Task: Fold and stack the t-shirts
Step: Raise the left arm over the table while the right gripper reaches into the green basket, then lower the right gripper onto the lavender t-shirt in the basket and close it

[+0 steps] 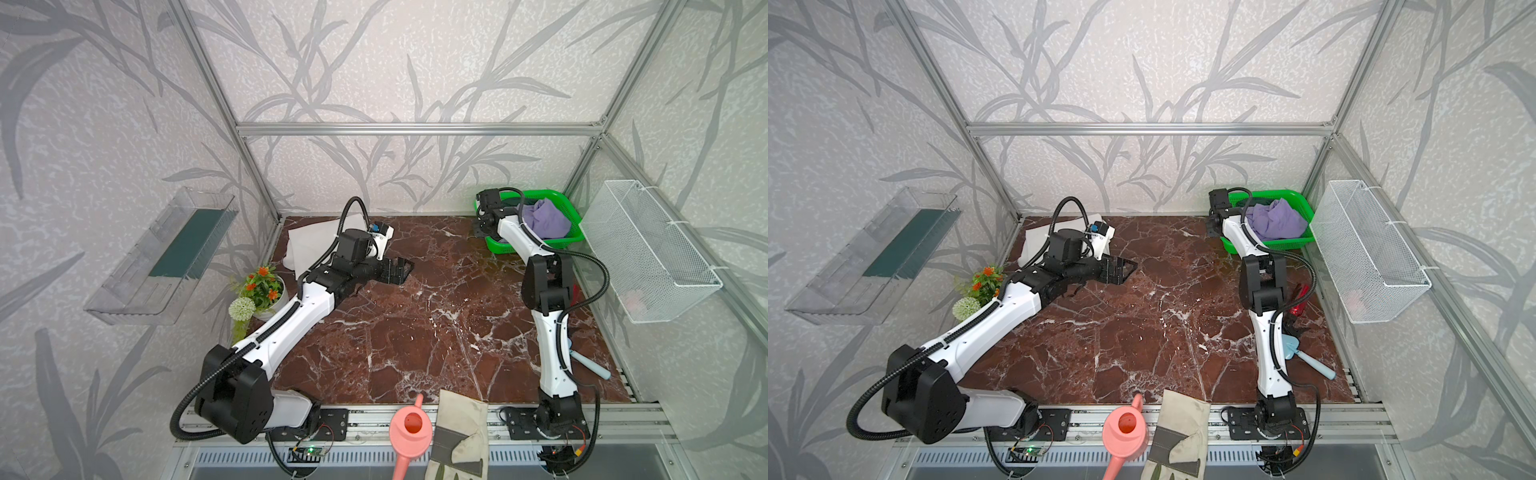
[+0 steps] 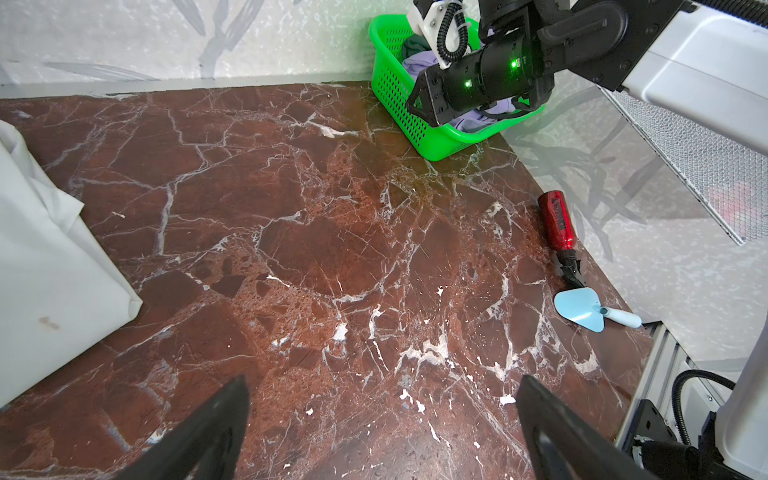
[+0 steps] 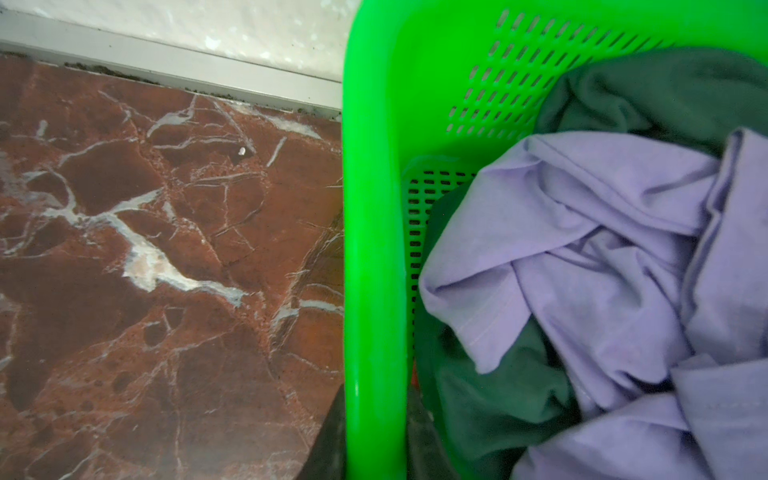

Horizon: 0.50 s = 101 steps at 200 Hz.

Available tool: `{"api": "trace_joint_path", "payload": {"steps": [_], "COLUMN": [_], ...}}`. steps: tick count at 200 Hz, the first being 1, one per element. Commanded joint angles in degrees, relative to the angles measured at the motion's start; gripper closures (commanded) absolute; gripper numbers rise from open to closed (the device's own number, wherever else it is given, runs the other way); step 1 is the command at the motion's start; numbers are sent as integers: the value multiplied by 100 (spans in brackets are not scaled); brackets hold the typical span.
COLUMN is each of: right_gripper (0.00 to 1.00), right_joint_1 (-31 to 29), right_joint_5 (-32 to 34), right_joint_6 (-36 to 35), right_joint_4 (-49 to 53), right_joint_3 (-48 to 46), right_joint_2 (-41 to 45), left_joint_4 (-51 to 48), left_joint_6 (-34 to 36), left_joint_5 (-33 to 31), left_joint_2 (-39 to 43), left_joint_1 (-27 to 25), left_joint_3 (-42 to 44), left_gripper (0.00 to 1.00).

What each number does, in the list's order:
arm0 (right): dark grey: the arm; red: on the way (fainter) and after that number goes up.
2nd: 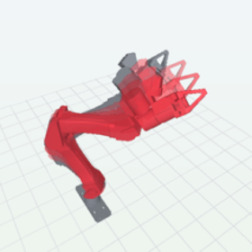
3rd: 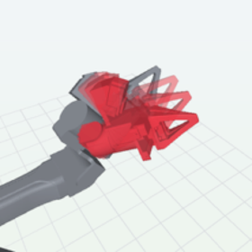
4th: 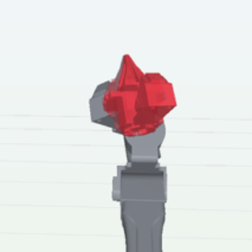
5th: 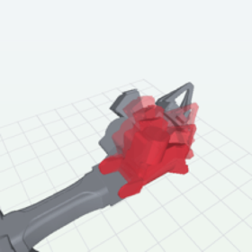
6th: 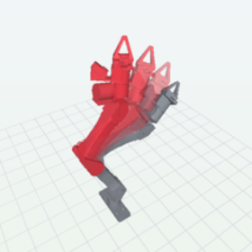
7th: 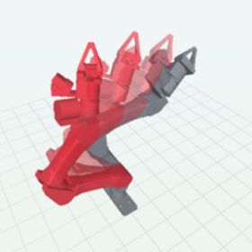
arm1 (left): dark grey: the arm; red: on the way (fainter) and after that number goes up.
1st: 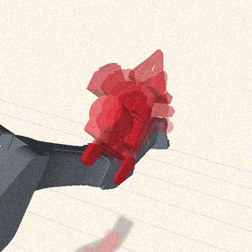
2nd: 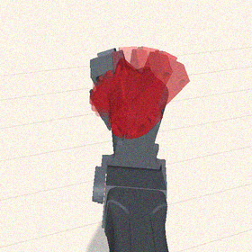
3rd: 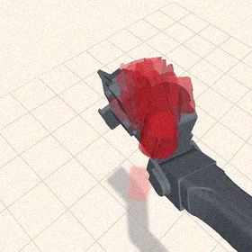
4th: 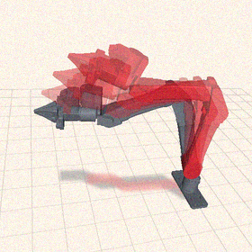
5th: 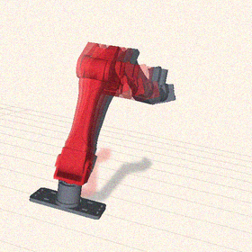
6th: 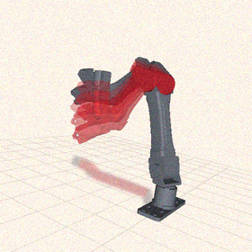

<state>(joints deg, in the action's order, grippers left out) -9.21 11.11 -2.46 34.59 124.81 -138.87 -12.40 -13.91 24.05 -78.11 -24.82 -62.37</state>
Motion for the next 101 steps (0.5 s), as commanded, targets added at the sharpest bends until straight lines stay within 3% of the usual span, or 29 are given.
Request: {"api": "trace_joint_path", "payload": {"steps": [1,12,41,73,101], "right_gripper": [55,47,38,36,36], "right_joint_1": [86,85,127,510,813], "right_joint_5": [-199,-212,-74,390,682], "right_joint_6": [-29,22,210,1174,1431], "right_joint_4": [256,207,113,-309,-102], "right_joint_3": [175,166,-16,-640,-521], "right_joint_2": [6,167,734,1337,1261], "left_joint_4": [-47,-43,-78,-113,-168], "left_joint_6": [112,116,112,134,173], "left_joint_5": [103,171,399,451,456], "left_joint_2": [26,16,-61,-126,-126], "left_joint_1": [-30,-32,-55,-118,-143], "left_joint_3": [-30,-34,-91,-126,-162], "left_gripper": [1,1,1,1,1]}}
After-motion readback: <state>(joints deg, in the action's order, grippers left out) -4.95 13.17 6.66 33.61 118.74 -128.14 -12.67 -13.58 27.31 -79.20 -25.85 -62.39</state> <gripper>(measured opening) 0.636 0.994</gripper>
